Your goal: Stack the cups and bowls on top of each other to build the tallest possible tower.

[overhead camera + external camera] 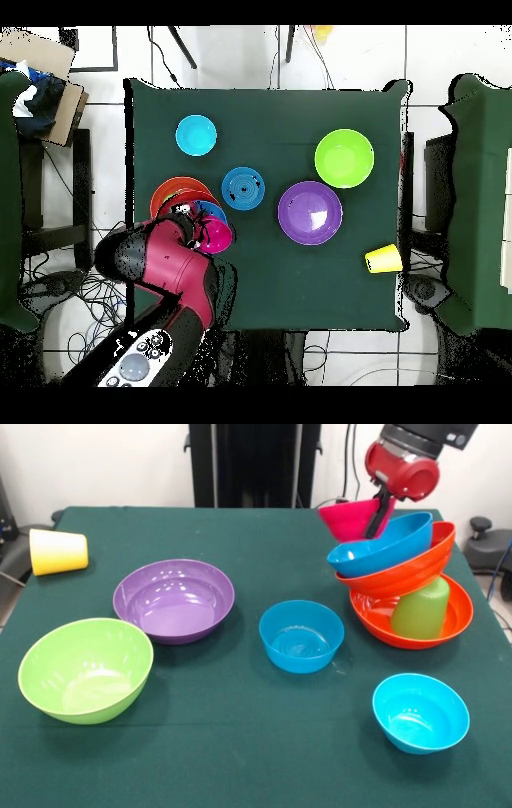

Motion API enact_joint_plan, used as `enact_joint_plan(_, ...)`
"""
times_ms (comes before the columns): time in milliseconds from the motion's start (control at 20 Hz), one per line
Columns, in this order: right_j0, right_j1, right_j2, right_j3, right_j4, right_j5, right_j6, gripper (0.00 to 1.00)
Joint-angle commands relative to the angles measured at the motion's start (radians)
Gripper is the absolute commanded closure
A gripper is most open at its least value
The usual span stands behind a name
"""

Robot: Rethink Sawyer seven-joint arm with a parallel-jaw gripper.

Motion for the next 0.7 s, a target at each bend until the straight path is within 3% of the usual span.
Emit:
enact_joint_plan(50,-0.059,0.087,0.17,-0.015,-0.01,-0.116,0.117,1.0)
enact_joint_plan(350,-0.037,0.115,0.145,-0.052,0.016,-0.09,0.143,1.0)
enact_joint_plan(700,-0.04,0.08,0.16,-0.039,0.014,-0.064,0.134,1.0)
